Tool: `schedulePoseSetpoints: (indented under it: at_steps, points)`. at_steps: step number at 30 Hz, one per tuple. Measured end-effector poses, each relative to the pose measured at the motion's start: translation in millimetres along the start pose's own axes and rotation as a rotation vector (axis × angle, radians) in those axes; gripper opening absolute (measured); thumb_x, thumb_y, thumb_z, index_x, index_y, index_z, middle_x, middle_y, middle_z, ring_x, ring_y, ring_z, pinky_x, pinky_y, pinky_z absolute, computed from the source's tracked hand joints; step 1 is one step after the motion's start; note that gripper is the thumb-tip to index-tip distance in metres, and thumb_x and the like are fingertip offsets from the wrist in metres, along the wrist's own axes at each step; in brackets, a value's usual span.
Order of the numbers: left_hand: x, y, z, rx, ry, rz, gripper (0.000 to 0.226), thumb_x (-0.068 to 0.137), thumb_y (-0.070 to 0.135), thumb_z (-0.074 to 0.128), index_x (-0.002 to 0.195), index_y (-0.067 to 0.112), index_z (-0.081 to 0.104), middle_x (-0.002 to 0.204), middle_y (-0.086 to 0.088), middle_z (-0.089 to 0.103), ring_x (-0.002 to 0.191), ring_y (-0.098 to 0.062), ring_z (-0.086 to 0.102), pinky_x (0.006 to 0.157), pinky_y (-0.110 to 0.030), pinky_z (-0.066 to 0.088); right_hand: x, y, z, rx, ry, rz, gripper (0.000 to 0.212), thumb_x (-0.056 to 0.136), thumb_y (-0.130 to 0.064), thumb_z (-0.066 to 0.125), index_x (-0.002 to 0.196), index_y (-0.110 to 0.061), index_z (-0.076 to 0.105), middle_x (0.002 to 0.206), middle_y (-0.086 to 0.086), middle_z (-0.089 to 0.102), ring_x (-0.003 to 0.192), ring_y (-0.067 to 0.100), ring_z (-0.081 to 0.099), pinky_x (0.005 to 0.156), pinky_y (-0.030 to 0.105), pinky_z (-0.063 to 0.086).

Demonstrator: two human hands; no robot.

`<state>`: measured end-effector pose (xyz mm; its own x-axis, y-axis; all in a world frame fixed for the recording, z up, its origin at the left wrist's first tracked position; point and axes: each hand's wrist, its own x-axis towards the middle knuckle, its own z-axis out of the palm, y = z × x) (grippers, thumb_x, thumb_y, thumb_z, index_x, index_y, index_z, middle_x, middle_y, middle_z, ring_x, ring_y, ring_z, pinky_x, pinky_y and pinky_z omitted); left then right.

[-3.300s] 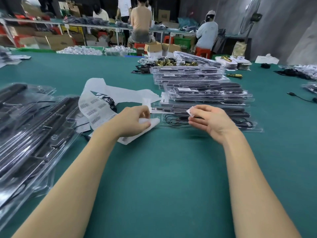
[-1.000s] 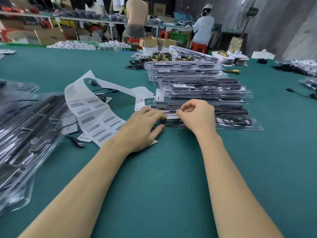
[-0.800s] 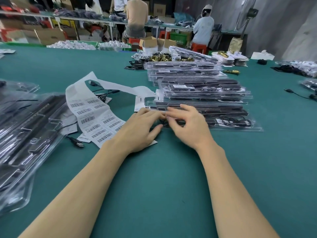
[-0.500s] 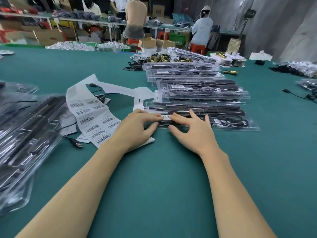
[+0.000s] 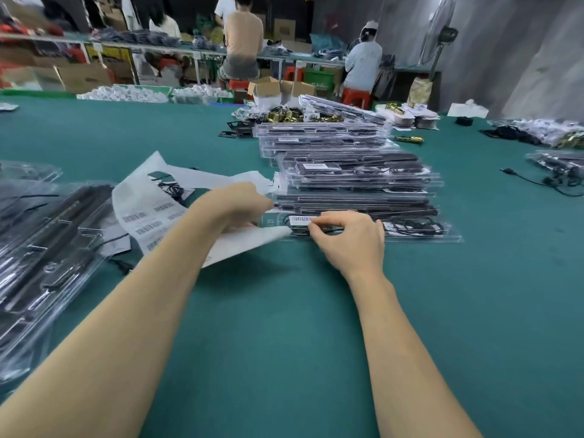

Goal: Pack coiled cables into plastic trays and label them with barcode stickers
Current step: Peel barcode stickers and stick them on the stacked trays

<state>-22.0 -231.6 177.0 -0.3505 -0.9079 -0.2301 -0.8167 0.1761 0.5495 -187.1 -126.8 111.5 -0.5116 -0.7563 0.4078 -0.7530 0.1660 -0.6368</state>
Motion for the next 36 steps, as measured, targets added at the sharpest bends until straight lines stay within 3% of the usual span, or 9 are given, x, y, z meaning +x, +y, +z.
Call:
schedulePoseSetpoints:
  at_steps: [4, 7, 9, 14, 19, 23, 27, 31, 36]
  points:
    - [18, 4, -12, -0.429, -0.152, -0.254, 0.045, 0.101, 0.035, 0.051, 0.124, -0.002, 0.045, 0.108, -0.02, 0.069, 0.076, -0.02, 0.06, 0.072, -0.026, 0.053, -2, -3, 0, -0.006, 0.014, 0.018, 0.014, 0.084, -0.048, 0.069, 0.085, -0.037, 0.078, 0.1, -0.022, 0.073, 0.109, 0.005, 0.061, 0.122, 0.05, 0.011]
    - [24, -2, -10, -0.522, -0.2, -0.334, 0.05, 0.097, 0.037, 0.057, 0.12, -0.006, 0.052, 0.093, -0.011, 0.065, 0.057, -0.01, 0.046, 0.041, -0.02, 0.036, -2, -9, 0, 0.015, 0.084, 0.032, 0.018, 0.085, -0.047, 0.065, 0.079, -0.034, 0.076, 0.087, -0.02, 0.073, 0.097, 0.008, 0.063, 0.121, 0.052, 0.016]
    - [26, -3, -3, -0.652, -0.196, -0.301, 0.04, 0.095, 0.034, 0.063, 0.113, -0.001, 0.059, 0.079, -0.005, 0.056, 0.052, -0.008, 0.039, 0.035, -0.018, 0.03, -3, -13, 0, 0.036, 0.149, 0.034, 0.017, 0.086, -0.044, 0.064, 0.077, -0.034, 0.074, 0.085, -0.019, 0.071, 0.093, 0.009, 0.061, 0.12, 0.052, 0.017]
    - [18, -1, 15, -0.634, -0.23, -0.078, 0.015, 0.096, 0.029, 0.063, 0.091, 0.015, 0.061, 0.078, 0.002, 0.055, 0.052, -0.008, 0.054, 0.05, -0.019, 0.046, -6, -20, 2, 0.009, 0.301, -0.019, 0.01, 0.083, -0.036, 0.069, 0.079, -0.028, 0.074, 0.088, -0.013, 0.07, 0.096, 0.018, 0.052, 0.097, 0.042, 0.04]
    - [0, -5, 4, -0.609, -0.45, 0.163, 0.003, 0.087, 0.021, 0.07, 0.088, 0.022, 0.067, 0.092, 0.009, 0.069, 0.081, -0.002, 0.066, 0.086, -0.022, 0.049, -13, -35, 7, 0.069, 0.388, -0.069, 0.013, 0.082, -0.035, 0.071, 0.073, -0.026, 0.07, 0.078, -0.009, 0.063, 0.073, 0.017, 0.053, 0.064, 0.03, 0.037]
    - [2, -8, 4, -0.78, -0.517, 0.167, 0.03, 0.09, 0.014, 0.067, 0.06, 0.021, 0.069, 0.065, 0.004, 0.068, 0.054, -0.006, 0.063, 0.049, -0.016, 0.049, -19, -41, 12, 0.128, 0.341, -0.11, 0.046, 0.085, -0.028, 0.07, 0.049, -0.017, 0.044, 0.047, 0.002, 0.043, 0.051, 0.028, 0.035, 0.052, 0.029, 0.024]
    - [13, -12, 6, -0.992, -0.489, 0.217, 0.027, 0.08, 0.013, 0.074, 0.081, 0.02, 0.048, 0.109, -0.014, 0.063, 0.072, -0.012, 0.058, 0.057, -0.017, 0.052, -21, -39, 13, 0.151, 0.219, -0.09, 0.059, 0.085, -0.026, 0.066, 0.044, -0.015, 0.025, 0.041, 0.002, 0.017, 0.05, 0.029, 0.026, 0.052, 0.031, 0.02]
    - [25, -13, 13, -1.145, -0.501, 0.276, 0.027, 0.082, 0.013, 0.071, 0.088, 0.02, 0.045, 0.122, -0.013, 0.069, 0.11, -0.022, 0.068, 0.089, -0.023, 0.054, -23, -41, 15, 0.134, 0.18, -0.076, 0.057, 0.082, -0.035, 0.057, 0.044, -0.013, 0.021, 0.046, 0.006, 0.014, 0.053, 0.029, 0.024, 0.05, 0.033, 0.019]
    - [51, 13, 6, -1.256, -0.431, 0.224, 0.024, 0.092, 0.008, 0.065, 0.101, 0.017, 0.044, 0.124, -0.014, 0.069, 0.109, -0.021, 0.069, 0.064, -0.017, 0.056, -19, -38, 17, 0.16, 0.134, -0.018, 0.061, 0.083, -0.033, 0.061, 0.041, -0.016, 0.019, 0.046, 0.008, 0.014, 0.049, 0.022, 0.017, 0.045, 0.032, 0.016]
